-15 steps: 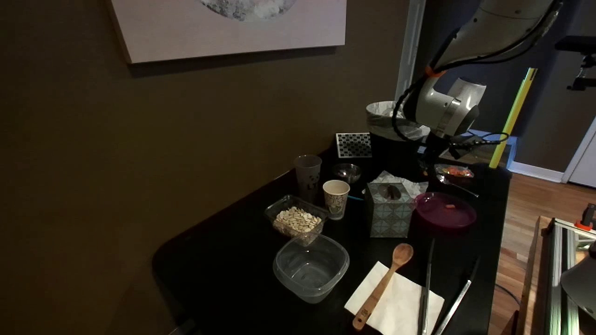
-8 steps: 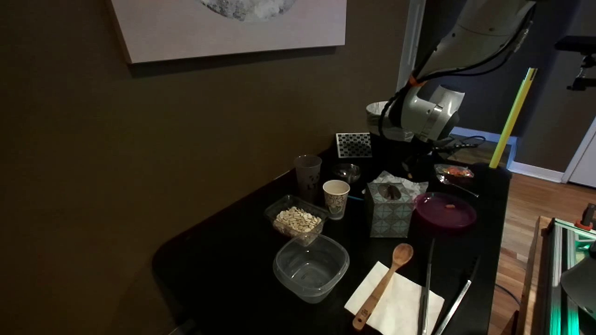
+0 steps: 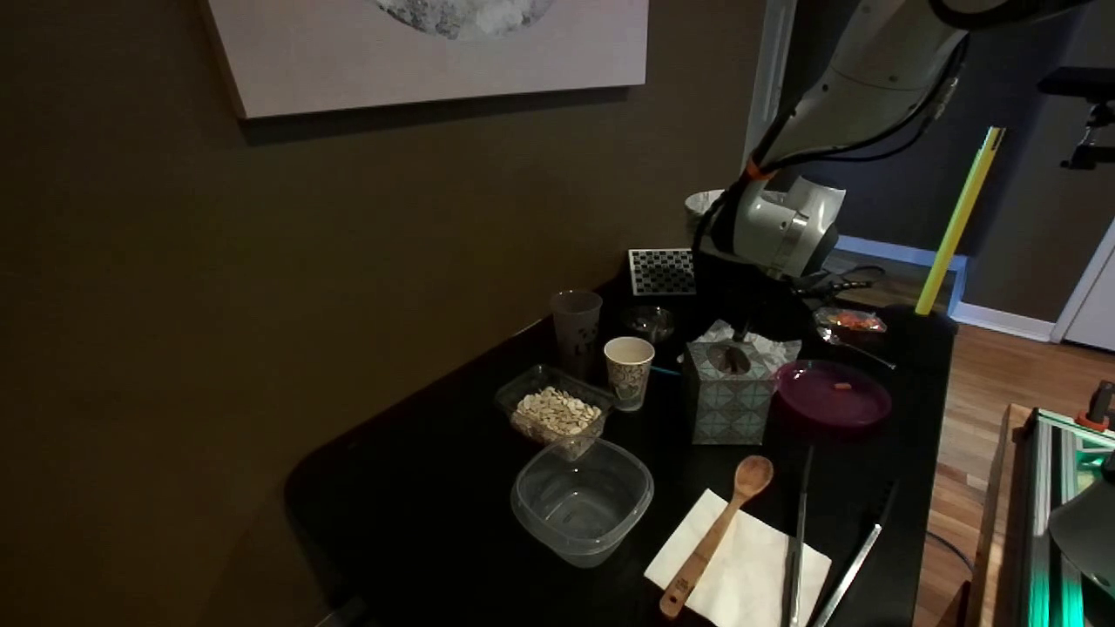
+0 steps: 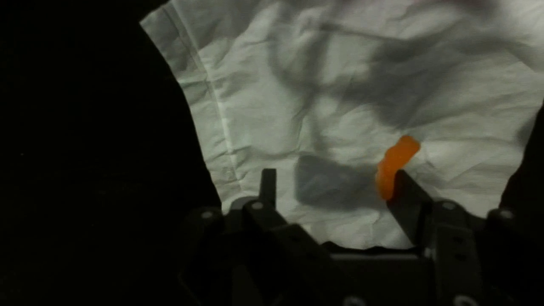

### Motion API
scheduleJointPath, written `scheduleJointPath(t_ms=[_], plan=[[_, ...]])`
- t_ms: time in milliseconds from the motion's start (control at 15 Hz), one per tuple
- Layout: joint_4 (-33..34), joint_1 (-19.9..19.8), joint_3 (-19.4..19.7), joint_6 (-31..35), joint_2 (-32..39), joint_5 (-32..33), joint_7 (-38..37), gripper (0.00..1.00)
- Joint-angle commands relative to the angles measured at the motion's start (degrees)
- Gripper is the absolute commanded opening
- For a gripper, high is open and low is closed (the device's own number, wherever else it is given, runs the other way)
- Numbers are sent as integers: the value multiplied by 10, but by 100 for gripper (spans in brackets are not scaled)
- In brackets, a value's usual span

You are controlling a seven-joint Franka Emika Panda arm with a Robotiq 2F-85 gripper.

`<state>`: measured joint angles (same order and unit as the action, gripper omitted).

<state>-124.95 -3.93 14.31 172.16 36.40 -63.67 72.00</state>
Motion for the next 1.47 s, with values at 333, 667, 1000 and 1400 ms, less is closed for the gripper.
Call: scheduleJointPath(t_ms=[333,667,1000,1400], plan=[[13,-1,-1,1,45,11,4,100],[22,8,-2,26,74,7,1,100],[34,19,-8,92,95,-3,0,100],[51,-25,-82,181,89,-8,13,100]])
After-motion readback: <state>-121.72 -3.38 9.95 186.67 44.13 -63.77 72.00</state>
